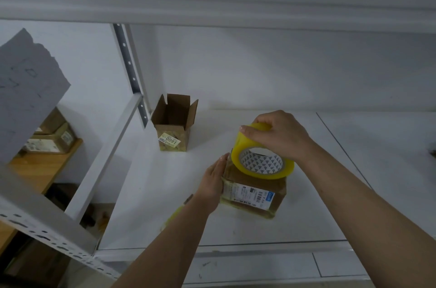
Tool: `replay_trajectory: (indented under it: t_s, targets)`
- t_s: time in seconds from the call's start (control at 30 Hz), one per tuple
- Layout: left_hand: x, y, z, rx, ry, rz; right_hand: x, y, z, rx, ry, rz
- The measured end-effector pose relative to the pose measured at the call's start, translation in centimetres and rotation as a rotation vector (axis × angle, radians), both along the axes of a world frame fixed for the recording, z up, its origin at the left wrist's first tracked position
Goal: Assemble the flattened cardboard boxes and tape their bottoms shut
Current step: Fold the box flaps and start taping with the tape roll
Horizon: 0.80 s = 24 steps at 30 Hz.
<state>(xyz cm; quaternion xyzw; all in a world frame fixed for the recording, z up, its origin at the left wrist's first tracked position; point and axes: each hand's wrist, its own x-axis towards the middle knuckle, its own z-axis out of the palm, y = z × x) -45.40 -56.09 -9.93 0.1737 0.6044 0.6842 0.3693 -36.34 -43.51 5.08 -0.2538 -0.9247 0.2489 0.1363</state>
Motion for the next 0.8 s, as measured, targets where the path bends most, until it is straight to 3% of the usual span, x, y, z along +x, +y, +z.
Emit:
replay_trajectory:
  t_s: [0.3,0.5,0.67,0.8]
  targets:
    - [0.3,0.7,0.1,-0.114,-0.171,0.068,0.1,0.1,-0.3,-0.041,0.045,-0.022]
    - [0.6,0.5,0.4,-0.168,-0.170,0.090,0.1,-0.1,-0.4,-0.023,0.042,-0.026]
    - [0.2,0.2,0.8,-0.226,0.044,0.105,0.3,-0.1,-0.4,-0.011,0.043,-0.033]
    - [-1.8,1.0,-2.2,-0.328,0.222,0.150,0.2,-0.4,-0.5,0.010,0.031,-0.035]
